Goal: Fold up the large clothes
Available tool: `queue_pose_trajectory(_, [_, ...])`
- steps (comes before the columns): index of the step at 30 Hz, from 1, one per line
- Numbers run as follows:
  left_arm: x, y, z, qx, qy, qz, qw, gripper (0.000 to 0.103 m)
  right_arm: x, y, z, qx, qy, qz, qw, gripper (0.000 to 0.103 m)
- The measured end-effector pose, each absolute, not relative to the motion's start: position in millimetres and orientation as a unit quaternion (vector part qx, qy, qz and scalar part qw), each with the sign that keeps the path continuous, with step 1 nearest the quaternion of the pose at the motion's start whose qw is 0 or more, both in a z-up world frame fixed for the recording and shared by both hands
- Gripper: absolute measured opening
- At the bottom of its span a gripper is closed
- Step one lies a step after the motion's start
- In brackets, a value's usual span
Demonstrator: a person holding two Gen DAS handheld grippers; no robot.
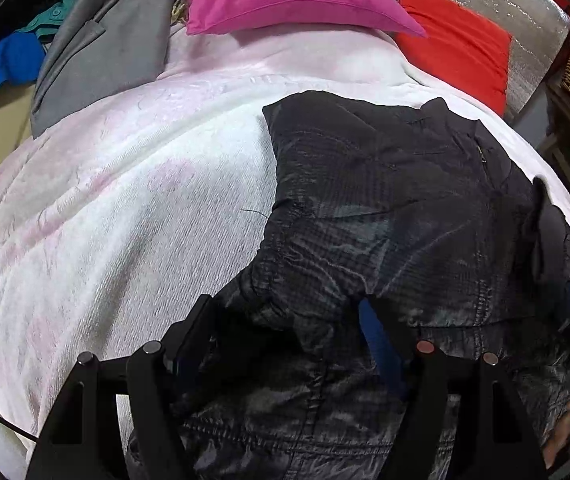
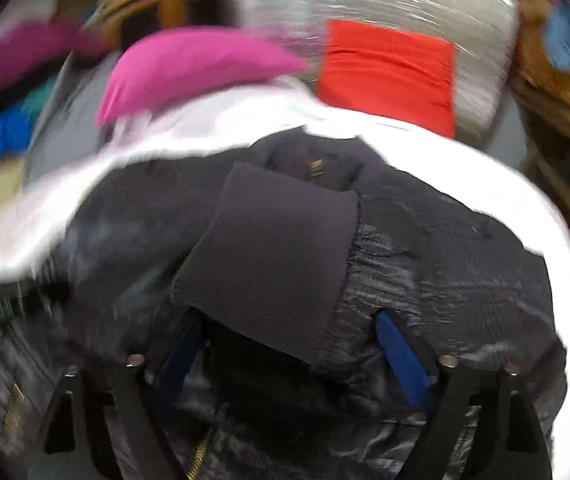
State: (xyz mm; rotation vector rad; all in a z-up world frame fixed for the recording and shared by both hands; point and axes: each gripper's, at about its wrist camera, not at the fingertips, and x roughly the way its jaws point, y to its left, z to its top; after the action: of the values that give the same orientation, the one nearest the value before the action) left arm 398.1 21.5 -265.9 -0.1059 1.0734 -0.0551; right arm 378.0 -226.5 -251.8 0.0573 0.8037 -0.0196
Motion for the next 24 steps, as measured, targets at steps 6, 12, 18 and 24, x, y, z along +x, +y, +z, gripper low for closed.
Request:
queue_pose_trajectory(6, [398, 23, -266, -0.055, 0.511, -0.026, 0.857, 0.075, 359, -345, -252, 0.312, 0.363, -0.059, 0.876, 0.079])
queue_pose_trajectory(12, [398, 19, -267, -0.046, 0.509, -0.018, 0.859, 0.075, 334, -394, -254, 0.387, 0.332, -0.062, 0.858, 0.080])
queue_pose_trajectory(18, [399, 17, -268, -0.045, 0.509, -0.011, 0.859, 0.075, 350, -287, -219, 0.136, 0.350, 0.012, 0.927, 0.082])
queue_pose_trajectory(24, [399, 19, -269, -0.046, 0.510, -0.019, 0.859, 0.075, 372, -208, -248, -0.061, 0.396, -0.004, 0.916, 0.084])
